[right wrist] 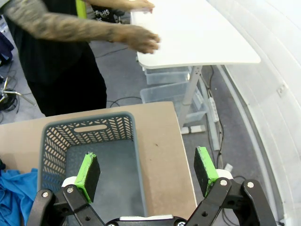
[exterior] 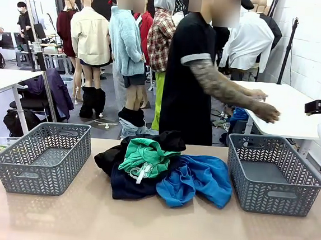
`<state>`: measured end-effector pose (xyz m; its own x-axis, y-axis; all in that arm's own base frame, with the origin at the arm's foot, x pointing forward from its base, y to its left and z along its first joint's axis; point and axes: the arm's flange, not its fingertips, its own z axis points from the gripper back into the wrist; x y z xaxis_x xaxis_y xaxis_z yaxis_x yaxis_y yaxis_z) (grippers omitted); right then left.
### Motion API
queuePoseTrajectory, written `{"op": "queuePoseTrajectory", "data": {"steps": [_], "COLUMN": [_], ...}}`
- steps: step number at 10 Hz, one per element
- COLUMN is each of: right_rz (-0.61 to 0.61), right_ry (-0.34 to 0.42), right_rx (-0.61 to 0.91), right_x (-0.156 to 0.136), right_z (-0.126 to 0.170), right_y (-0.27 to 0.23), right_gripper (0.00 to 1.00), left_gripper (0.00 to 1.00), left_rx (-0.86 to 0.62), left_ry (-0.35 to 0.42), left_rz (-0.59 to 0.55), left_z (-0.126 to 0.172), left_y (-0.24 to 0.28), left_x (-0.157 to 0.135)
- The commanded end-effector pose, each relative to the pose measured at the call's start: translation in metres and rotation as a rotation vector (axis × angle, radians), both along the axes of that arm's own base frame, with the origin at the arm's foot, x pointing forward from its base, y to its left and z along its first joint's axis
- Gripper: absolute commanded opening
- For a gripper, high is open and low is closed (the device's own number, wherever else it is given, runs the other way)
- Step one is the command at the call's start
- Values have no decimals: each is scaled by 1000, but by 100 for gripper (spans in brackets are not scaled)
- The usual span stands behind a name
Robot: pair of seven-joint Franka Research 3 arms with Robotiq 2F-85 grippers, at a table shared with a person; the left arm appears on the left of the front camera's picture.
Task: Sort the tops and bottoms.
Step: Lift clothes from the center of the table with your left hand.
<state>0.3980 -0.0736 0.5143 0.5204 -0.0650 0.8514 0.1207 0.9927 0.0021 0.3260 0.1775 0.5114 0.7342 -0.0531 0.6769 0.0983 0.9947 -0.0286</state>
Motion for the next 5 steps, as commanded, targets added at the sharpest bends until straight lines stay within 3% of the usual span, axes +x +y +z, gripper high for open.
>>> {"op": "queuePoseTrajectory", "data": {"steps": [1, 5], "right_rz": [1, 1], "right_ry": [8, 8], "right_rx": [-2, -2], "right_x": [0, 0], "right_z": [0, 0], "right_y": [0, 0], "right_gripper": [100, 100], "left_gripper": [100, 100], "left_rx": [9, 9], "left_ry": [-4, -4], "left_rz": [-11, -11], "left_z": [-1, -1], "left_y": [3, 3], "left_x": [-2, -2]}}
